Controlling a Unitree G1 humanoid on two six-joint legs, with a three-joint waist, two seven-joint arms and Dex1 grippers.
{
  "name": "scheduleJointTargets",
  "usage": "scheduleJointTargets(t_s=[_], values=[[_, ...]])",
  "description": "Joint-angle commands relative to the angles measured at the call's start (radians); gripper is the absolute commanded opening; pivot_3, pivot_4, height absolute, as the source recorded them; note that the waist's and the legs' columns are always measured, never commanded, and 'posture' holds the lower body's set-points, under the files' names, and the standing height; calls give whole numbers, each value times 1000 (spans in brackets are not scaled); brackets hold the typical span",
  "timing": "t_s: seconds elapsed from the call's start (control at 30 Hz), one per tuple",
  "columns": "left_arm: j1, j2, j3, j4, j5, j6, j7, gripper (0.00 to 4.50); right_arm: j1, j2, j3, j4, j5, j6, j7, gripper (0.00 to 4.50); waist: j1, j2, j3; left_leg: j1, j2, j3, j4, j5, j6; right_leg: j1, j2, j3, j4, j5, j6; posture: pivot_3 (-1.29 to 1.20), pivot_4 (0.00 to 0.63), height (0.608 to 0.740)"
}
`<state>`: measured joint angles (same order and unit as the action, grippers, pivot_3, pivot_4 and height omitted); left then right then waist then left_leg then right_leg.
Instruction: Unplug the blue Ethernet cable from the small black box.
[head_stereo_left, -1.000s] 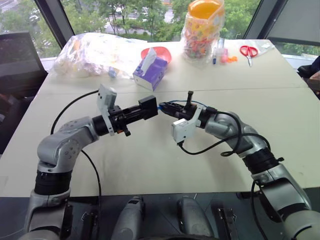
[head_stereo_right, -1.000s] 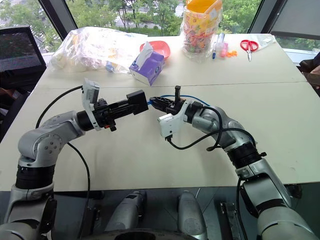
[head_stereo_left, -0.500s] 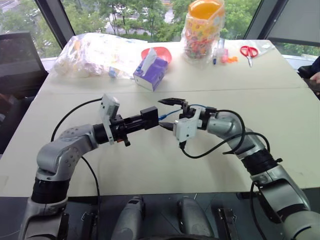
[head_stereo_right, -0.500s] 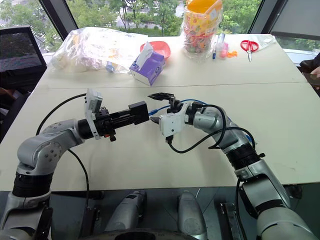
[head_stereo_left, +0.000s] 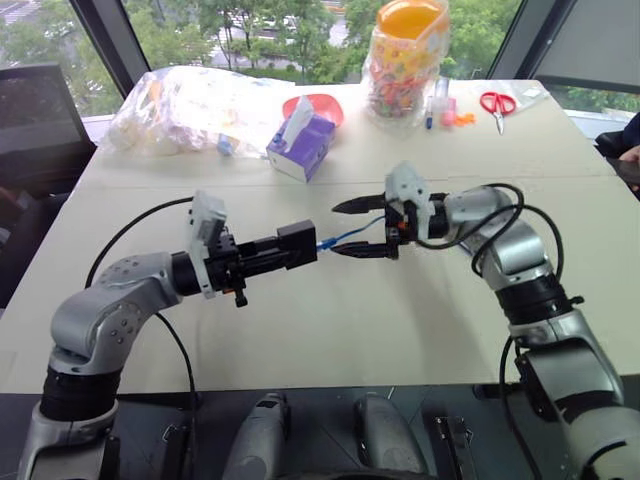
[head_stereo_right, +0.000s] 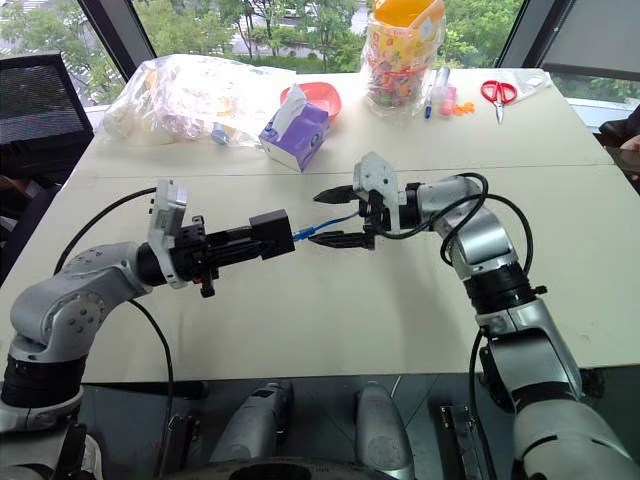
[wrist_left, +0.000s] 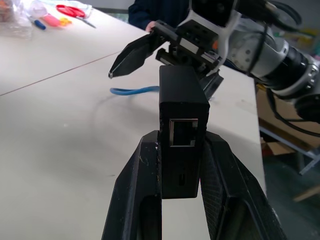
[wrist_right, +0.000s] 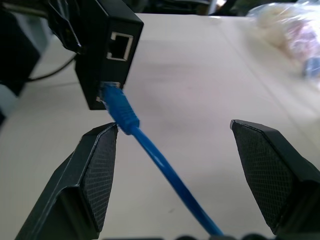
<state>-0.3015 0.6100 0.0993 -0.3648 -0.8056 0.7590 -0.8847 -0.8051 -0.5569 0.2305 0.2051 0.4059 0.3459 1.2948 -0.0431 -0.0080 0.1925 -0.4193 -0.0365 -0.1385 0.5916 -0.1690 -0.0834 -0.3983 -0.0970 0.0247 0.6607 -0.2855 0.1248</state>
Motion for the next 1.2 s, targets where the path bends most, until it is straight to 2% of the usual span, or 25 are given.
scheduleJointTargets(t_s=[0.03, 0.23, 0.77, 0.8, 0.87, 1.0, 1.2], values=[[3, 16, 6, -35, -21, 0, -15, 450, -37, -8, -6, -14, 43, 82, 90, 3722, 1, 0, 0, 0, 0, 0, 0, 0, 0, 0, 0, 0, 0, 0, 0, 0, 150, 726], [-2, 20, -1, -44, -36, 4, -10, 450, -54, -9, -8, -20, 66, 190, 176, 3722, 2, 0, 0, -1, 0, 0, 0, 0, 0, 0, 0, 0, -1, 0, 0, 0, 150, 726], [-17, 13, -9, -83, -60, 18, 7, 450, -87, 30, 18, 35, 9, 177, 229, 3722, 1, 0, 0, -2, 0, 0, 0, 0, 0, -1, 0, 0, -2, 2, 3, 0, 150, 726], [-16, 14, -9, -83, -59, 18, 6, 450, -90, 32, 18, 40, 6, 176, 231, 3213, 1, 0, 0, -2, 0, 0, 0, 0, 0, -1, 0, 0, -2, 2, 3, 0, 150, 726], [-14, 15, -8, -85, -60, 18, 7, 450, -93, 32, 17, 44, 2, 175, 237, 2477, 1, 0, 0, -2, 0, 0, 0, 0, 0, -1, 0, 0, -2, 2, 3, 0, 150, 726], [-8, 18, -9, -86, -56, 15, 7, 450, -97, 29, 16, 51, 0, 182, 244, 513, 1, 0, 0, -2, 0, 0, 0, 0, 0, -1, 0, 0, -2, 2, 3, 0, 150, 726], [-7, 22, -11, -79, -48, 8, 1, 450, -105, 33, 13, 52, 3, 203, 250, 513, 1, 0, 0, -2, 0, 0, 0, 0, 0, -1, 0, 0, -2, 2, 3, 0, 150, 726]])
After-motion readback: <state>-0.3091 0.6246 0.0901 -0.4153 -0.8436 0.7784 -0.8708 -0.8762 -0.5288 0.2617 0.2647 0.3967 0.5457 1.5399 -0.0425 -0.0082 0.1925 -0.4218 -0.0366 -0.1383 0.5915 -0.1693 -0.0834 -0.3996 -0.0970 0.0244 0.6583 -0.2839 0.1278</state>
